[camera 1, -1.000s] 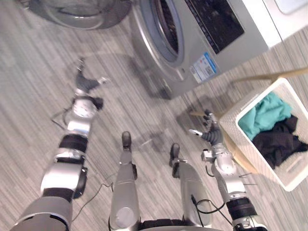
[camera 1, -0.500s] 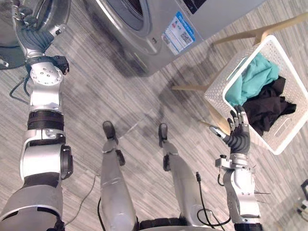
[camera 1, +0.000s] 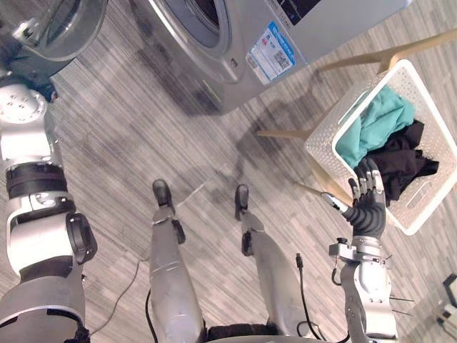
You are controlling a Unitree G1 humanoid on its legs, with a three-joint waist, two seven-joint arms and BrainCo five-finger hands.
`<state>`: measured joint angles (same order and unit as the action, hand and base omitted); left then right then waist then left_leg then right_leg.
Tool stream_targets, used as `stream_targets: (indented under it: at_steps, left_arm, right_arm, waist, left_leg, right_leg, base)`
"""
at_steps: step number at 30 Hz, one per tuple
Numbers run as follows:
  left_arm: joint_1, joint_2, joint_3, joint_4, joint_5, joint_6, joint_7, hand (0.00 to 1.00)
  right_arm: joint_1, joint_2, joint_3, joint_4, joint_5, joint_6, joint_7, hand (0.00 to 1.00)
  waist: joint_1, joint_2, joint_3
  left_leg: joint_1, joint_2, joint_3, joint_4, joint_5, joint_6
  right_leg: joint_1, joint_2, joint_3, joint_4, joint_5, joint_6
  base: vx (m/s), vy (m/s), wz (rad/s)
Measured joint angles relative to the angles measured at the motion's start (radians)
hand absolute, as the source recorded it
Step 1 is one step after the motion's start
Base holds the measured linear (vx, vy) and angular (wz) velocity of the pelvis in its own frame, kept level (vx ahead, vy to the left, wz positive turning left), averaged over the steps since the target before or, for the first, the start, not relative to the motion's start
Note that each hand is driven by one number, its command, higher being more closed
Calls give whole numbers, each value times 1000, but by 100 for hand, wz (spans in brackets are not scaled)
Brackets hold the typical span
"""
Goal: Pick up the laundry basket with both hands and put the clothes into the washing machine.
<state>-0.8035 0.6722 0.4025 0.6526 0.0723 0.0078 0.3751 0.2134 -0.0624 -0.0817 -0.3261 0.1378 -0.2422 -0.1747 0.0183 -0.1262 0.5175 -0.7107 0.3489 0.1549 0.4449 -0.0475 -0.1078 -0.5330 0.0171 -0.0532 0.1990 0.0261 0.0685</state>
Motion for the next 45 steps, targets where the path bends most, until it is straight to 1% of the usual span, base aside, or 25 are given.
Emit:
stream_targets:
  at_steps: [1,5,6,8,10,11,12,15,17,20,21,22,23,24,25,26,27,28,29,30,31,33,37,40,45]
  left_arm:
    - [35,-22,-2,-25,-1,0,-1,0]
    - [324,-268,-92,-176,-22,-17,-8,0]
    - [370,-308,-110,-191,-22,-22,-14,0]
    - [560,-457,-183,-201,-22,-35,-47,0]
    - [678,-532,-224,-194,-22,-43,-65,0]
    - [741,-554,-246,-170,-22,-51,-74,0]
    - [789,-569,-248,-135,-22,-52,-89,0]
    - [846,-582,-248,-48,-22,-52,-97,0]
    - [880,-585,-248,19,-18,-52,-120,0]
    - [908,-604,-259,80,14,-56,-160,0]
    - [913,-610,-259,107,20,-57,-169,0]
    - [915,-610,-259,119,21,-57,-175,0]
    - [923,-611,-261,134,22,-57,-179,0]
    - [933,-613,-261,135,17,-63,-179,0]
    - [934,-613,-267,136,19,-66,-180,0]
    - [934,-612,-277,143,18,-76,-180,0]
    - [934,-611,-278,144,19,-79,-180,0]
    - [934,-609,-279,152,19,-83,-179,0]
    - [935,-608,-280,156,18,-84,-179,0]
    - [935,-608,-282,162,18,-84,-179,0]
    - [941,-616,-291,169,18,-83,-180,0]
    - [933,-585,-304,201,18,-86,-180,0]
    - [936,-567,-324,227,18,-83,-179,0]
    - [917,-563,-334,226,17,-92,-179,0]
    - [860,-561,-334,221,-1,-116,-173,0]
  right_arm:
    - [0,0,0,-11,-1,0,0,0]
    - [-1,0,-5,-53,-19,10,-18,0]
    - [0,0,-7,-50,-31,15,-21,0]
    - [1,0,-32,-33,-57,28,-22,0]
    - [-10,-5,-43,18,-78,32,-23,0]
    - [-31,-13,-44,87,-93,36,-22,0]
    - [-66,-31,-45,169,-116,58,-24,0]
    - [-116,-60,-52,307,-160,99,-27,0]
    - [-118,-67,-58,342,-199,108,-27,0]
    - [-112,-93,-67,355,-239,112,-27,0]
    - [-107,-110,-65,380,-263,113,-28,0]
    - [-107,-115,-65,392,-273,116,-28,0]
    - [-100,-123,-62,398,-290,123,-28,0]
    - [-93,-135,-59,399,-319,126,-31,0]
    - [-96,-143,-54,403,-333,131,-36,0]
    - [-114,-161,-53,426,-356,136,-41,0]
    - [-119,-167,-54,441,-359,138,-40,0]
    - [-119,-176,-53,476,-383,141,-40,0]
    - [-115,-189,-45,507,-403,142,-40,0]
    - [-115,-196,-42,517,-410,144,-40,0]
    - [-117,-226,-24,520,-429,144,-40,0]
    - [-147,-231,11,546,-471,141,-37,0]
    - [-231,-310,111,575,-526,141,-37,0]
    - [-417,-363,220,660,-581,141,-36,0]
    - [-622,-443,323,783,-606,143,-38,0]
  waist:
    - [1,0,0]
    - [8,6,-11]
    - [6,7,-28]
    - [1,22,-129]
    - [0,30,-151]
    - [-2,31,-173]
    - [-5,39,-196]
    - [-2,71,-216]
    - [-6,95,-232]
    - [-17,131,-259]
    - [-31,141,-264]
    - [-31,141,-264]
    - [-31,142,-264]
    - [-28,138,-267]
    - [-26,134,-268]
    - [-24,136,-269]
    - [-23,137,-269]
    - [-12,138,-270]
    - [-6,141,-272]
    - [-5,146,-274]
    - [-3,186,-292]
    - [-5,151,-292]
    - [-4,156,-279]
    - [-1,179,-215]
    - [23,189,-131]
  left_leg:
    - [9,-1,5,3,-2,3]
    - [140,-19,65,10,-35,16]
    - [157,-19,77,9,-42,16]
    - [209,-19,138,7,-78,10]
    - [303,-19,195,-12,-103,7]
    - [355,-22,240,-29,-114,-1]
    - [395,-21,280,-49,-118,-7]
    - [491,5,342,-71,-131,-28]
    - [570,21,379,-93,-121,-42]
    - [627,61,383,-30,-110,-56]
    - [599,102,336,116,-83,-18]
    - [592,112,310,175,-57,22]
    - [572,118,238,270,25,67]
    - [523,105,150,358,78,56]
    - [506,84,118,388,28,50]
    - [479,26,64,408,-91,44]
    - [471,-4,45,396,-122,35]
    - [473,-62,9,306,-159,27]
    - [477,-110,-22,172,-168,30]
    - [484,-130,-33,88,-162,21]
    - [497,-158,-57,-90,-57,-11]
    - [500,-205,-28,-96,-84,21]
    - [454,-230,7,-65,-106,54]
    - [381,-229,18,-23,-113,67]
    - [285,-237,-1,-24,-94,76]
  right_leg:
    - [5,-3,1,5,0,0]
    - [86,-37,15,48,-36,4]
    - [91,-37,26,55,-44,6]
    - [99,-39,70,63,-60,8]
    - [128,-49,89,73,-75,15]
    - [127,-81,40,95,-96,-8]
    - [131,-133,-73,104,-101,-29]
    - [193,-209,-312,111,-87,-47]
    - [220,-186,-295,128,-80,-29]
    - [251,-156,-271,142,-115,-30]
    - [279,-145,-255,156,-141,-34]
    - [296,-139,-241,156,-146,-35]
    - [331,-129,-211,148,-147,-37]
    - [359,-133,-170,126,-150,-43]
    - [361,-135,-149,122,-150,-44]
    - [369,-141,-99,107,-150,-43]
    - [377,-143,-83,98,-148,-40]
    - [400,-148,-54,81,-142,-31]
    - [419,-155,-43,74,-137,-23]
    - [423,-156,-38,74,-135,-20]
    - [424,-136,-22,71,-138,9]
    - [426,-174,9,21,-140,50]
    - [386,-206,47,-8,-114,81]
    - [330,-206,61,-8,-77,86]
    - [253,-207,49,-22,-47,85]
  base:
    - [11,45,-5]
    - [20,38,-10]
    - [28,11,-26]
    - [61,21,-53]
    - [91,27,-79]
    - [100,18,-110]
    - [79,9,-97]
    - [142,-40,-81]
    - [195,-105,-85]
    - [192,-129,-74]
    - [203,-147,-48]
    - [244,-163,-67]
    - [253,-56,-75]
    - [251,-20,-80]
    - [250,56,-91]
    - [160,66,-77]
    - [184,118,-91]
    - [154,179,-74]
    - [137,211,-66]
    - [108,276,-59]
    - [84,292,-56]
    - [91,293,-38]
    - [32,157,-19]
    - [-38,90,-16]
    - [-48,20,8]
